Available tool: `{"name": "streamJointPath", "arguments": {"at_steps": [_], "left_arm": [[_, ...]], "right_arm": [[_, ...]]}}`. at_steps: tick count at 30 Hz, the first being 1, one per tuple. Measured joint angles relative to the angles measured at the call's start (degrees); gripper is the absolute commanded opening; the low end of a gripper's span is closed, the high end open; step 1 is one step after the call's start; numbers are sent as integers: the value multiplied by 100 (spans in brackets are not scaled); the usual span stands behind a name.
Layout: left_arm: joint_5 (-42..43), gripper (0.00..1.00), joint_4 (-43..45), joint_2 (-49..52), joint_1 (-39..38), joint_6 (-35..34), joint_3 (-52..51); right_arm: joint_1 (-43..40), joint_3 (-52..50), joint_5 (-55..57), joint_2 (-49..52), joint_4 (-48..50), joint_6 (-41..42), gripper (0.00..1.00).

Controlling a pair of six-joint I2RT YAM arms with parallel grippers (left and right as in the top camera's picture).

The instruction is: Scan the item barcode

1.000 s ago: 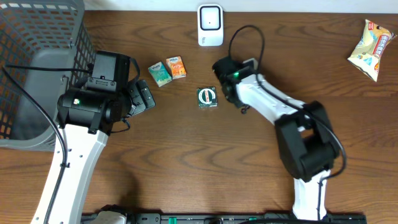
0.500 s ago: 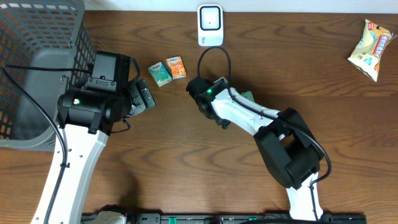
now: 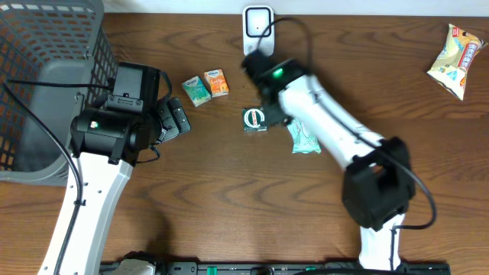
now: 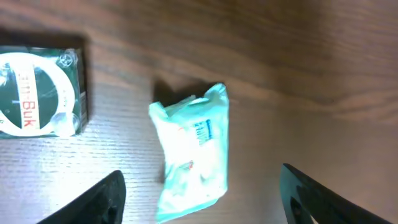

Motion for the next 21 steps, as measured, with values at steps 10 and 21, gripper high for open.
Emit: {"name": "streamJointPath", "arguments": {"at_steps": [10,21], "left_arm": [[0,98,0,0,0,2,0],[0,98,0,0,0,0,0]], "right_arm": [[-1329,-372,-1814,-37,55,-761,76],[-1410,-662,-2170,-35,348,-876,83]]}}
